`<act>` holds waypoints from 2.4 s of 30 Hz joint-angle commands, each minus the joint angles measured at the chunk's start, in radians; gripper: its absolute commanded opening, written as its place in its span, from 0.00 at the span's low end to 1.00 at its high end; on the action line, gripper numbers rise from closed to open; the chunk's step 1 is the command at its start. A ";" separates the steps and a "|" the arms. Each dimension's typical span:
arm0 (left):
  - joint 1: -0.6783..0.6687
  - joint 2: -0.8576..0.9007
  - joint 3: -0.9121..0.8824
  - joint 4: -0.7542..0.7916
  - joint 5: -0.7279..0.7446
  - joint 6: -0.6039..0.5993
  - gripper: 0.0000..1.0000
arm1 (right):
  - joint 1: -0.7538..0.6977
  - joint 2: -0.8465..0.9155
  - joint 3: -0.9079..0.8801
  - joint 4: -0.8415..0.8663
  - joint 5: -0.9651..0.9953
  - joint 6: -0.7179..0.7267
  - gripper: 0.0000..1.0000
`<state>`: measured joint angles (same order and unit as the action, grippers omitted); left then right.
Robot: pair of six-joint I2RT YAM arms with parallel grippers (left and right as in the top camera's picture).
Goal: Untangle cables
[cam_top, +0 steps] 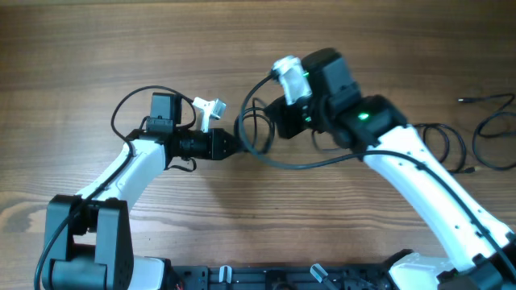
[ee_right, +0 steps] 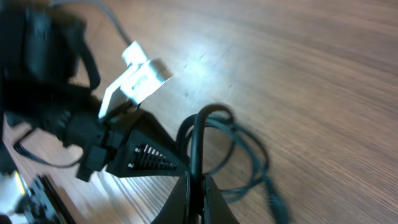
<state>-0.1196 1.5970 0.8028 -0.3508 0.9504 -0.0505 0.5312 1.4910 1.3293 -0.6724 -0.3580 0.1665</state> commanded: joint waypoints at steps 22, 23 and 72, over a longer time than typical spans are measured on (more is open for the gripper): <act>0.096 -0.013 0.009 -0.065 -0.401 -0.350 1.00 | -0.330 -0.001 -0.097 -0.200 -0.092 0.042 0.04; 0.096 -0.013 0.009 -0.064 -0.398 -0.350 1.00 | -0.313 0.013 -0.097 -0.200 -0.113 0.035 0.04; 0.359 -0.109 0.009 -0.144 -0.421 -0.377 1.00 | 0.010 -0.008 -0.097 0.753 -0.309 0.618 0.04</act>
<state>0.2379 1.4994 0.8108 -0.4942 0.5404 -0.4187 0.5697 1.6199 1.2259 0.1680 -0.6823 0.8909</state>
